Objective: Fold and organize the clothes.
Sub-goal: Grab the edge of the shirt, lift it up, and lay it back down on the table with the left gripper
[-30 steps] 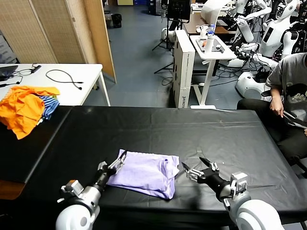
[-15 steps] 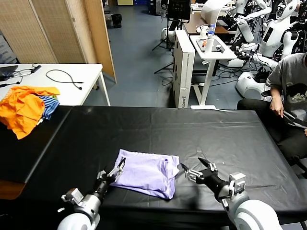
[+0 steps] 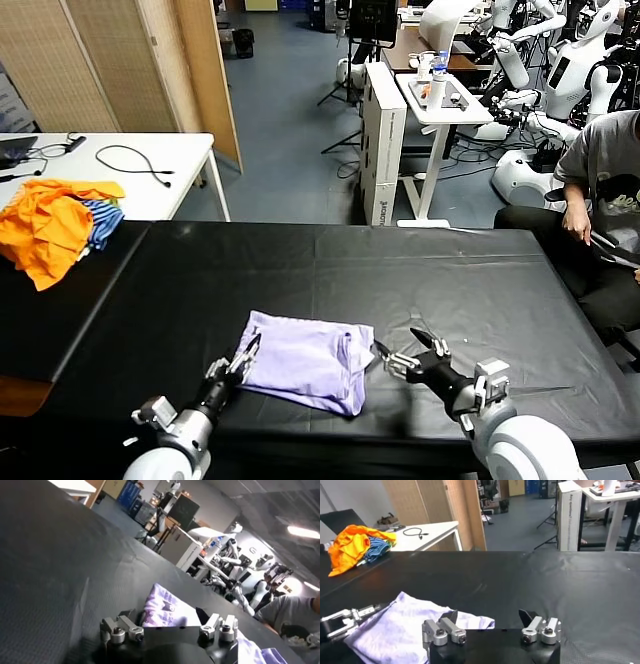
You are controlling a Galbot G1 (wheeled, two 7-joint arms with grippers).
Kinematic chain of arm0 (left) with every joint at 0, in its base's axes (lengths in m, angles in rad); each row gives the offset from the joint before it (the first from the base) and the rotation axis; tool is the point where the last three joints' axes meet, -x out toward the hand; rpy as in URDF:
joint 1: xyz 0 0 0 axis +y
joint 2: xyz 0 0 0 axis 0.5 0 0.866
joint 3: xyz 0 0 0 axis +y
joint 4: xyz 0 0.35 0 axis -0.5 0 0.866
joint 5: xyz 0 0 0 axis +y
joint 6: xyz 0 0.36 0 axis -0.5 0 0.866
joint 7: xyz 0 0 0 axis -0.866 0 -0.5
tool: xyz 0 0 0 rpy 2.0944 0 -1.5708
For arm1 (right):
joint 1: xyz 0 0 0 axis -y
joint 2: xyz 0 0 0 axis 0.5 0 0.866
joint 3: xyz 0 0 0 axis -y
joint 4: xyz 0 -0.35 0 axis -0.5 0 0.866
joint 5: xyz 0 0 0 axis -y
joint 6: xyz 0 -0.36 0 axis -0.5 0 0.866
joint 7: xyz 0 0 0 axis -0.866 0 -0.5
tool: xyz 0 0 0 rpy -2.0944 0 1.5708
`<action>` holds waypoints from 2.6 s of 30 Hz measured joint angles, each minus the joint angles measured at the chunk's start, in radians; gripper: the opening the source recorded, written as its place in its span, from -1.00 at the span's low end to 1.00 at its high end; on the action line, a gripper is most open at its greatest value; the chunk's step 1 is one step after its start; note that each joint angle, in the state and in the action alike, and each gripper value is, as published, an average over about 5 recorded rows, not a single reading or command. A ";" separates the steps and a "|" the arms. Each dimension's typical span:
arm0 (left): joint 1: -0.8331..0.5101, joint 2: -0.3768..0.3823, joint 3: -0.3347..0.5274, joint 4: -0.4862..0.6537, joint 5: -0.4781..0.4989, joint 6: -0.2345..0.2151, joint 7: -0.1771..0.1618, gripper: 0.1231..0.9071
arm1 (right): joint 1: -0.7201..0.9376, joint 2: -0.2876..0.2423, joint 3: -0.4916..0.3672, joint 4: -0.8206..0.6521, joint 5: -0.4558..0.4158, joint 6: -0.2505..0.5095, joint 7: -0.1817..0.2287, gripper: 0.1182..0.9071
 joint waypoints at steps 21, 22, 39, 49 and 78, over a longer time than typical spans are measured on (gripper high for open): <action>0.036 0.100 -0.126 -0.094 0.161 0.060 -0.132 -0.87 | 0.024 0.000 -0.016 -0.041 -0.017 0.007 -0.004 1.00; 0.043 0.114 -0.147 -0.103 0.168 0.060 -0.134 -0.87 | 0.028 0.001 -0.022 -0.045 -0.017 0.007 -0.004 1.00; 0.220 0.321 -0.530 -0.295 0.220 0.073 -0.167 -0.87 | 0.073 0.027 -0.101 -0.102 -0.019 0.017 -0.010 1.00; 0.129 0.247 -0.283 -0.441 0.196 0.158 -0.227 -0.87 | 0.027 0.052 -0.057 -0.073 -0.052 0.018 -0.010 1.00; 0.047 0.105 0.273 -0.355 0.431 0.100 -0.172 0.84 | 0.023 0.024 0.002 -0.074 0.304 -0.137 0.013 1.00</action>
